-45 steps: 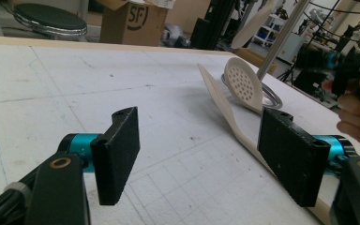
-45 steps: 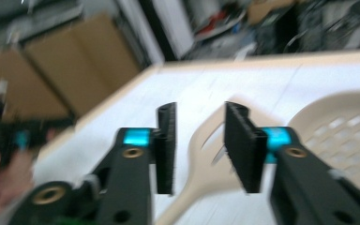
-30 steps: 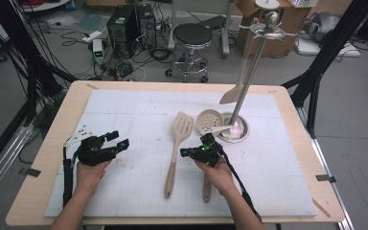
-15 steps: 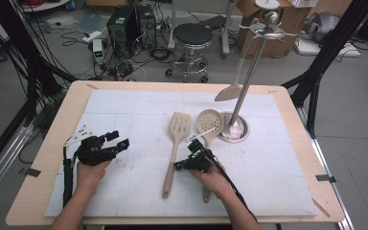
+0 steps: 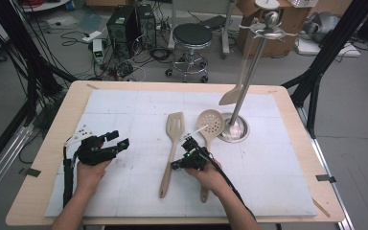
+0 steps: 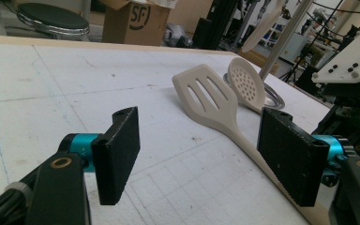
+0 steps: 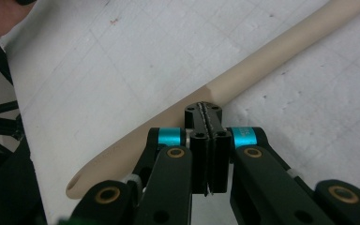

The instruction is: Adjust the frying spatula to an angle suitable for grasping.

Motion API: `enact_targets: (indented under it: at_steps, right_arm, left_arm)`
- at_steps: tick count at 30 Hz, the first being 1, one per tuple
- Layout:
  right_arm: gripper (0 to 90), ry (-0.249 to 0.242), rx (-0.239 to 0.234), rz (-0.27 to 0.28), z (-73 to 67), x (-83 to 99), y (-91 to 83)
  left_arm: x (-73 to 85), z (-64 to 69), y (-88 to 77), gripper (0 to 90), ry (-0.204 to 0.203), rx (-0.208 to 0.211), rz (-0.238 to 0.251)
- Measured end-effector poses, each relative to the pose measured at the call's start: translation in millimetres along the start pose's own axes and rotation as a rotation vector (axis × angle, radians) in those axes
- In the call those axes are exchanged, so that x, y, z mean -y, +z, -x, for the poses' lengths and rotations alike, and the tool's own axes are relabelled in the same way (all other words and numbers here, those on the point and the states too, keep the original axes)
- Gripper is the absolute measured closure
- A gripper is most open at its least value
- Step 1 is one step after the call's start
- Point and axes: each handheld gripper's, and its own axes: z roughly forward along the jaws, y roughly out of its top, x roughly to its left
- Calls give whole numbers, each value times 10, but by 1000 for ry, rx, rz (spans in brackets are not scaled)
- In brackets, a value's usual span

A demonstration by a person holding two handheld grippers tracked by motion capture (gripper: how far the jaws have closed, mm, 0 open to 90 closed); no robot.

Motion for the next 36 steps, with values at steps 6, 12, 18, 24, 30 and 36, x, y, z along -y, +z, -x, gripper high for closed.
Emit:
enact_targets:
  at_steps: [6, 12, 18, 24, 30, 36]
  right_arm:
    - [900, -6, -27, -4, -30, -15, 43]
    - [900, -45, -54, -33, -131, -71, 113]
    - [900, -96, -44, -56, -274, -199, 221]
    - [900, -84, -71, 1, -244, -325, 241]
    - [900, -34, -4, 62, -67, -546, 209]
    - [900, 6, 41, 63, 83, -675, 337]
  left_arm:
    - [1, -1, 2, 307, 3, -1, -3]
    - [0, -5, -2, 308, 3, -2, -2]
    - [-6, -3, -13, 308, 0, -1, 6]
    - [-8, -19, -31, 310, -6, -6, 10]
    - [-8, -18, -32, 311, -9, -2, 14]
    - [-7, -27, -34, 311, -13, -1, 17]
